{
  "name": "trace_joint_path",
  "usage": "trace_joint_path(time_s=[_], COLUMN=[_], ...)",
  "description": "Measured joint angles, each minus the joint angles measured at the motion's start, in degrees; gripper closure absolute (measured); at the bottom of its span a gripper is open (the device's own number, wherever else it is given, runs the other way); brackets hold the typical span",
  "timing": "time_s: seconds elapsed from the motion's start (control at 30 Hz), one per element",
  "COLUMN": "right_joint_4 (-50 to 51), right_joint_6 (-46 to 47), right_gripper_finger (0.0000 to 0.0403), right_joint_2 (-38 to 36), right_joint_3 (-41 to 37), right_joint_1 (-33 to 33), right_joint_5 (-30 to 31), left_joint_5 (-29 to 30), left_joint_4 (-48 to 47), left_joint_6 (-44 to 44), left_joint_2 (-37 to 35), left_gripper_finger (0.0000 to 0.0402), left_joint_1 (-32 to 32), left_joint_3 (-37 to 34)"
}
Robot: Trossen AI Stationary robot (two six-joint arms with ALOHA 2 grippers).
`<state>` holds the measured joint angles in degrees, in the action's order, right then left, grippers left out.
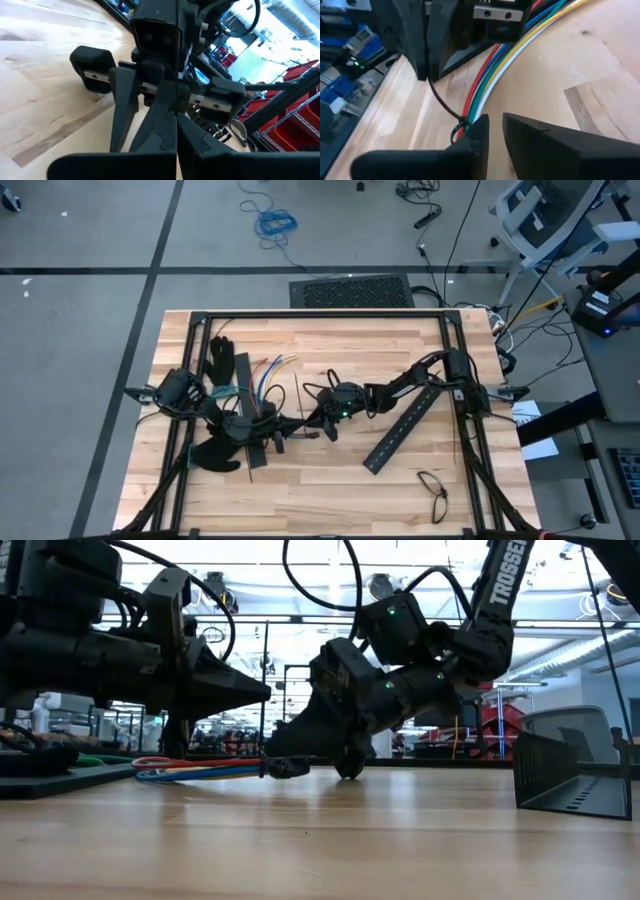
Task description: Ziptie cables
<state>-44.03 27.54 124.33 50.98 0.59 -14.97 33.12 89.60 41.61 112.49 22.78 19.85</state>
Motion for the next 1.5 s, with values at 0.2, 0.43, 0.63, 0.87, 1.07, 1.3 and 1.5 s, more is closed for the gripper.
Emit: trace_joint_path(time_s=[0.2, 0.43, 0.63, 0.87, 1.07, 1.3, 1.5], right_joint_4=[1.07, 2.77, 2.29, 1.44, 0.11, -2.89, -19.43], right_joint_6=[-1.29, -1.33, -0.11, -0.41, 3.91, -0.81, 3.9], right_gripper_finger=[0.0355, 0.0322, 0.0277, 0.0256, 0.0272, 0.0277, 0.0277], right_joint_2=[0.0, 0.0, 0.63, 1.18, 1.2, 1.41, -1.7], right_joint_3=[0.18, 0.7, 0.79, 0.79, 0.79, -1.02, -12.03], right_joint_1=[-1.22, -1.76, -1.79, -2.33, -1.73, -3.12, -3.67], right_joint_5=[0.95, 2.29, 1.86, 3.72, 3.2, 2.47, -0.17], left_joint_5=[0.19, 0.32, 0.32, 0.33, 0.31, 0.24, 0.11], left_joint_4=[0.0, -0.02, -0.02, -0.04, -0.04, -0.04, -0.04], left_joint_6=[-0.46, -0.51, -0.51, -0.55, -1.54, -1.88, -3.32], left_joint_2=[0.0, 0.0, 0.0, 0.0, -0.02, -0.02, -0.04], left_gripper_finger=[0.0401, 0.0401, 0.0401, 0.0401, 0.0401, 0.0401, 0.0401], left_joint_1=[-0.1, -0.26, -0.26, -0.28, -0.3, -0.3, -0.35], left_joint_3=[0.01, 0.01, 0.01, 0.01, 0.01, 0.03, 0.01])
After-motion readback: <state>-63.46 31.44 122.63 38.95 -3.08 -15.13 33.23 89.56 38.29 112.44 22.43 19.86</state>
